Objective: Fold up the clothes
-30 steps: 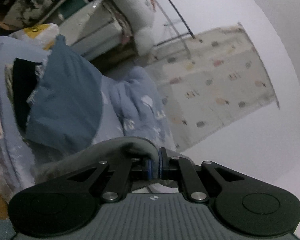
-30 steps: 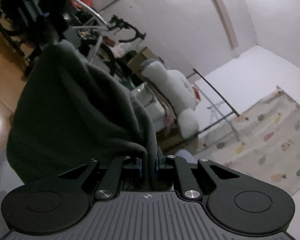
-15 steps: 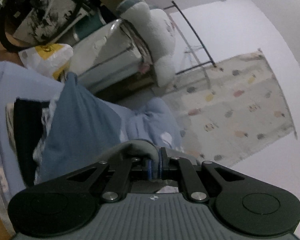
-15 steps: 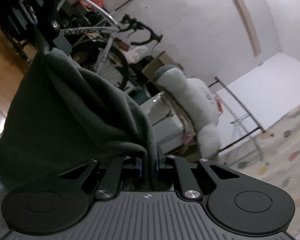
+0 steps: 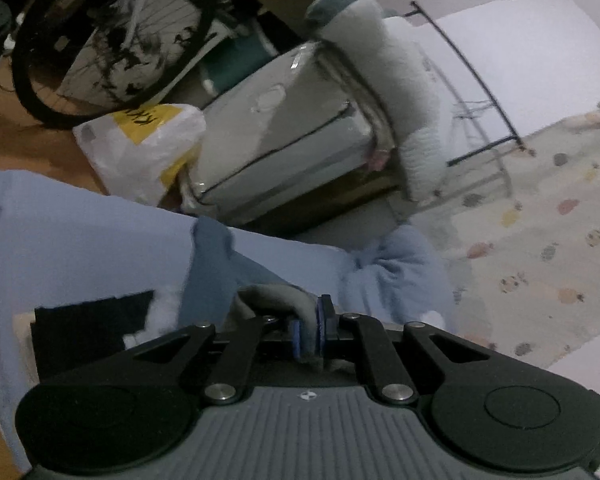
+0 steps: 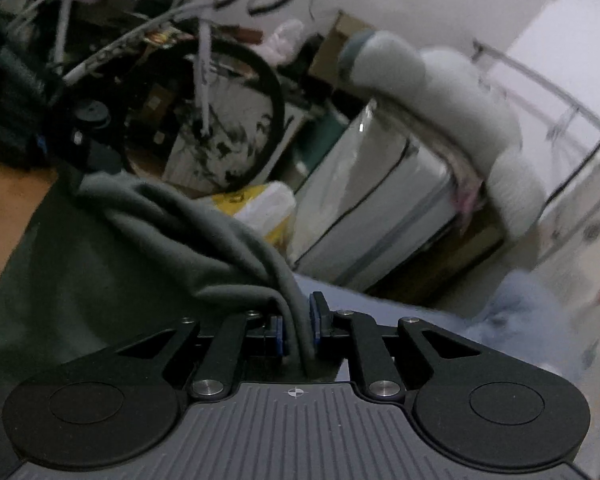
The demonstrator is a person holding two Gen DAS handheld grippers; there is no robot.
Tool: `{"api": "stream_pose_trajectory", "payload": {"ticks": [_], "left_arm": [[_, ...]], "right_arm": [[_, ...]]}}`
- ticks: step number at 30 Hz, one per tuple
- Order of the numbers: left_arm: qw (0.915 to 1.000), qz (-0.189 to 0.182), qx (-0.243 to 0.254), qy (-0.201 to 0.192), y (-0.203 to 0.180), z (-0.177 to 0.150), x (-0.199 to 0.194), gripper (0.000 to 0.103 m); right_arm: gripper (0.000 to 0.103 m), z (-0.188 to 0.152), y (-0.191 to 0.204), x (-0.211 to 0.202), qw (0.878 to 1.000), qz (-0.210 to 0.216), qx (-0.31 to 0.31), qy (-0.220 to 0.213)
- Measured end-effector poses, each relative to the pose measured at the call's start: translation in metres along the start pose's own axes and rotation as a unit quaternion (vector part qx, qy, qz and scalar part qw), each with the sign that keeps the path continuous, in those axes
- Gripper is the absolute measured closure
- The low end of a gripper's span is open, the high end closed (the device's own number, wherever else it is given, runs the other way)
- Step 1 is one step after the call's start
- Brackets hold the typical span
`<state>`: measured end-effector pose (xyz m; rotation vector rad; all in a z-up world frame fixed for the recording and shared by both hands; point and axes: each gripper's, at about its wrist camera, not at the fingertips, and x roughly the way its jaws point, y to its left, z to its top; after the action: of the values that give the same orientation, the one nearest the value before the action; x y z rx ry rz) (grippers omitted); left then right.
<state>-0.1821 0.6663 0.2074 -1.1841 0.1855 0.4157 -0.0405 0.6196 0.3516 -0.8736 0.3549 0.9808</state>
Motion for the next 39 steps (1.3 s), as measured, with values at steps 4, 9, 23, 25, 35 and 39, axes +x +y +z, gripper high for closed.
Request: {"api": "stream_pose_trajectory", "payload": {"ticks": [4, 9, 23, 25, 35, 39], "left_arm": [[0.9998, -0.016, 0.0, -0.006, 0.009, 0.003, 0.007, 0.073], [0.9944, -0.077, 0.008, -0.072, 0.011, 0.007, -0.009, 0.03], [0.9891, -0.108, 0.089, -0.047, 0.008, -0.02, -0.02, 0.016], [0.9883, -0.102, 0.103, -0.046, 0.01, -0.022, -0.018, 0.016], [0.9851, -0.087, 0.145, -0.031, 0.015, -0.017, -0.006, 0.015], [0.9854, -0.057, 0.158, -0.023, 0.022, -0.018, 0.003, 0.015]], "right_arm": [[0.084, 0.0, -0.022, 0.026, 0.991, 0.034, 0.129, 0.006], [0.083, -0.012, -0.034, 0.037, 0.977, 0.041, 0.207, -0.011], [0.046, -0.016, -0.058, 0.06, 0.965, 0.042, 0.258, 0.028], [0.0, -0.011, -0.058, 0.045, 0.976, 0.007, 0.218, 0.0], [0.0, -0.033, -0.059, 0.016, 0.957, 0.059, 0.278, -0.058], [0.028, -0.06, -0.024, 0.021, 0.967, 0.066, 0.242, -0.044]]}}
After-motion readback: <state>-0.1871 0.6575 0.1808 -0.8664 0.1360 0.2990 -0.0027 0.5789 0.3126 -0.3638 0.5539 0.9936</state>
